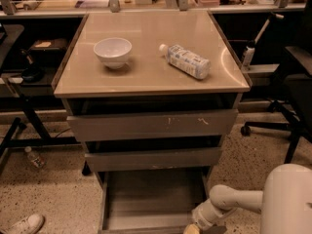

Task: Open bottom drawer

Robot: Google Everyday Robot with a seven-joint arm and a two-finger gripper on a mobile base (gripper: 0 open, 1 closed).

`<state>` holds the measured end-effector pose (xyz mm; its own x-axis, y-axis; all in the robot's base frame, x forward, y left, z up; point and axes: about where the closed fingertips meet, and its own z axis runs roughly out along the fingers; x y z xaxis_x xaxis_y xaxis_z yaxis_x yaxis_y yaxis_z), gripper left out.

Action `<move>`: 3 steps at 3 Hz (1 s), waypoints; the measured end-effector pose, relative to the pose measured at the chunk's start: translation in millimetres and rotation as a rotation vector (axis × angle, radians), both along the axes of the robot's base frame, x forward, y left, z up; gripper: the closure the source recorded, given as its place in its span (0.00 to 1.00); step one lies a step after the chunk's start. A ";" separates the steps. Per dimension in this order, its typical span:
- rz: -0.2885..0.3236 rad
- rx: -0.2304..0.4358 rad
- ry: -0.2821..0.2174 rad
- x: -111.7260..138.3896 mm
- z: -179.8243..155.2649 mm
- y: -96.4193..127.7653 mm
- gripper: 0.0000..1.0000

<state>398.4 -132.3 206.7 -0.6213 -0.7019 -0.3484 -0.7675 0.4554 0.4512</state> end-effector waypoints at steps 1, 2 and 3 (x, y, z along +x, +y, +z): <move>-0.031 0.016 0.004 -15.9 3.6 -4.2 0.00; -0.052 0.033 0.035 -31.2 -0.8 -5.3 0.00; -0.077 0.026 0.073 -45.4 -9.0 -9.7 0.00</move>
Offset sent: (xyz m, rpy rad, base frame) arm -0.0457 -0.0097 -0.0035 0.0520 0.0635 -0.0802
